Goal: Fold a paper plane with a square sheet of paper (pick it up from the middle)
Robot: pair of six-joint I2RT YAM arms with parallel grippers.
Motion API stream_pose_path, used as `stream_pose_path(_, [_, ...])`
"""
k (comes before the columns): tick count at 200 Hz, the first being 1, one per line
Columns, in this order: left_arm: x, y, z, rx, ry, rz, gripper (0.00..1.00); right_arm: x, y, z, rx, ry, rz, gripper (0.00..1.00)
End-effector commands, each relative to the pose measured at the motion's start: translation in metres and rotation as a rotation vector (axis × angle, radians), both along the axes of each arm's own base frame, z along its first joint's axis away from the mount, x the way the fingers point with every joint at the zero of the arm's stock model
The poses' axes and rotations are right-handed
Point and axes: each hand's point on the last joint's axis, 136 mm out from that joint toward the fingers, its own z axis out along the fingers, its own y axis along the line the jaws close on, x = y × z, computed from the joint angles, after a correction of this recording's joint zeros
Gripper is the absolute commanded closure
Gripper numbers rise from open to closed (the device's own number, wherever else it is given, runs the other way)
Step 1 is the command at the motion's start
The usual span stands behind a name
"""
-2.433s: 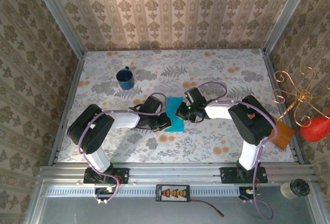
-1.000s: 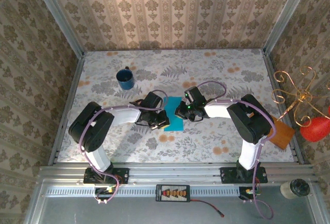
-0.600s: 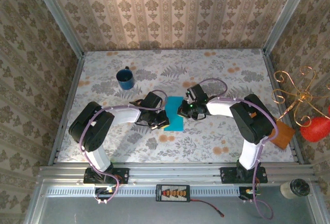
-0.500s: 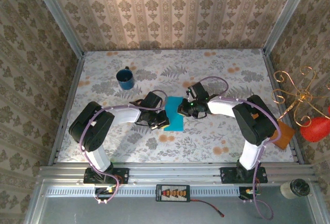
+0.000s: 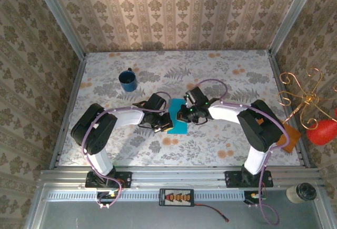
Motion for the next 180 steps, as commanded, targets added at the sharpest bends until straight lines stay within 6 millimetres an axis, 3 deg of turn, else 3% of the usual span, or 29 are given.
stream_pose_path(1, [-0.018,0.019,-0.029,0.124,0.067,-0.013,0.94,-0.005,0.000,-0.015,-0.045,0.037,0.009,1.00])
stream_pose_path(65, [-0.019,0.021,-0.030,0.131,0.063,-0.016,0.94,-0.008,0.009,-0.026,-0.057,0.055,0.038,1.00])
stream_pose_path(107, [-0.024,0.025,-0.036,0.147,0.078,-0.014,0.95,-0.005,0.001,-0.033,-0.084,0.052,0.018,1.00])
stream_pose_path(180, [-0.041,0.045,-0.051,0.232,0.128,-0.008,0.97,0.019,-0.042,-0.050,-0.116,0.038,-0.101,1.00])
